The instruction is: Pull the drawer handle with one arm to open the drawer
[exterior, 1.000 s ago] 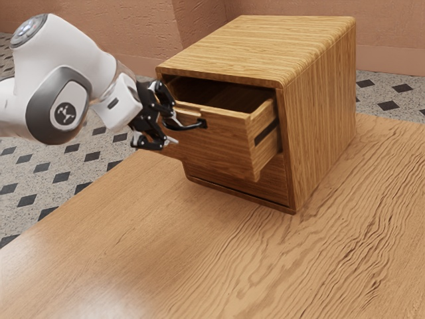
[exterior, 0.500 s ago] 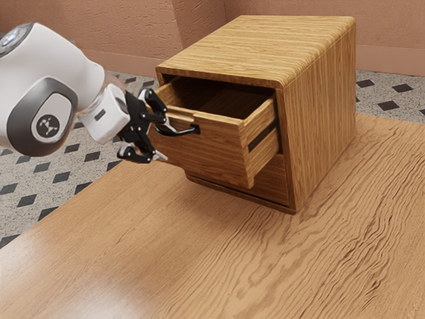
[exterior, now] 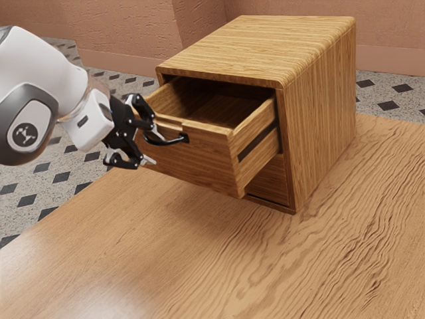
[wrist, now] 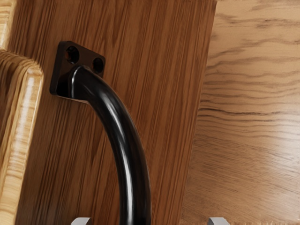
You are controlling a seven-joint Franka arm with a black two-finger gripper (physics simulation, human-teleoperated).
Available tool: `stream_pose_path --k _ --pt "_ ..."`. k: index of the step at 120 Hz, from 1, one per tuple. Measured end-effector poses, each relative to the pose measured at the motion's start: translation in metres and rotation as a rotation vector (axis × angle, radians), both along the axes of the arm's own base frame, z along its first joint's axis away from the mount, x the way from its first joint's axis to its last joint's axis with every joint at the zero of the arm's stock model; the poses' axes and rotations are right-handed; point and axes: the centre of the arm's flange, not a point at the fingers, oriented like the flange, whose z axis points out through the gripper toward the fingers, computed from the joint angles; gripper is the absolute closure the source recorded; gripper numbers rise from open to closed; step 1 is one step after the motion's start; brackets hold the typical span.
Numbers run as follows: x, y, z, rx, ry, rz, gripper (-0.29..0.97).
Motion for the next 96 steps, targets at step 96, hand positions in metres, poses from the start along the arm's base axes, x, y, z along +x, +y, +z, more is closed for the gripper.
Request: stream_pose_path --k 96 --pt "-0.054 0.000 0.004 -0.021 -0.015 0.009 0.38"
